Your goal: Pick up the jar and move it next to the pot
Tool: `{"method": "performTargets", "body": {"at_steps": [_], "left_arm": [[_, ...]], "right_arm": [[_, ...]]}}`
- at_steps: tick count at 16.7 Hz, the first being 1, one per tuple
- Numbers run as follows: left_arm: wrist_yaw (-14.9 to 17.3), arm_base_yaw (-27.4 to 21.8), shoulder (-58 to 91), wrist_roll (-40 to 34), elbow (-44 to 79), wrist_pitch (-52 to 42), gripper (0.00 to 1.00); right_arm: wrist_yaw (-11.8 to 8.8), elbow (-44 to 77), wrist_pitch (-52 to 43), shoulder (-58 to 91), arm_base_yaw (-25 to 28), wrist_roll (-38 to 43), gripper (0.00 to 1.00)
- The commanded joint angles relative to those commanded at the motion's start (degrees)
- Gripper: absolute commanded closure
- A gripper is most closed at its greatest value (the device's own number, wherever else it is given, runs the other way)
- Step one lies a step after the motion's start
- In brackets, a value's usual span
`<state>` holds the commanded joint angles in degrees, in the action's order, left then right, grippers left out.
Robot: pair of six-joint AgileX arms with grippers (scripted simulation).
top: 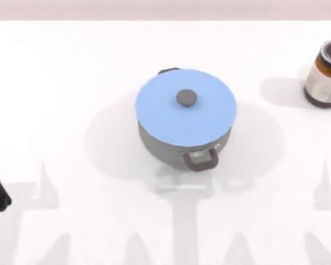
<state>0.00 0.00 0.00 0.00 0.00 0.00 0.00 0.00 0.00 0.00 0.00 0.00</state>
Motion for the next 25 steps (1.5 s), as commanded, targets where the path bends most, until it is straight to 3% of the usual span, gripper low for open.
{"method": "performTargets", "body": {"at_steps": [5,10,25], "left_arm": [[0.0,0.0,0.0,0.0,0.0,0.0,0.0],[0.0,0.0,0.0,0.0,0.0,0.0,0.0],[0.0,0.0,0.0,0.0,0.0,0.0,0.0]], "right_arm": [[-0.05,3.19,-1.9,3.24,-0.19,-1.15,0.0],[-0.87,18.84,-11.41,19.42,-0.54,-6.81,0.0],[-5.98,103.19,-60.23,103.98,-1.83,-36.15,0.0]]}}
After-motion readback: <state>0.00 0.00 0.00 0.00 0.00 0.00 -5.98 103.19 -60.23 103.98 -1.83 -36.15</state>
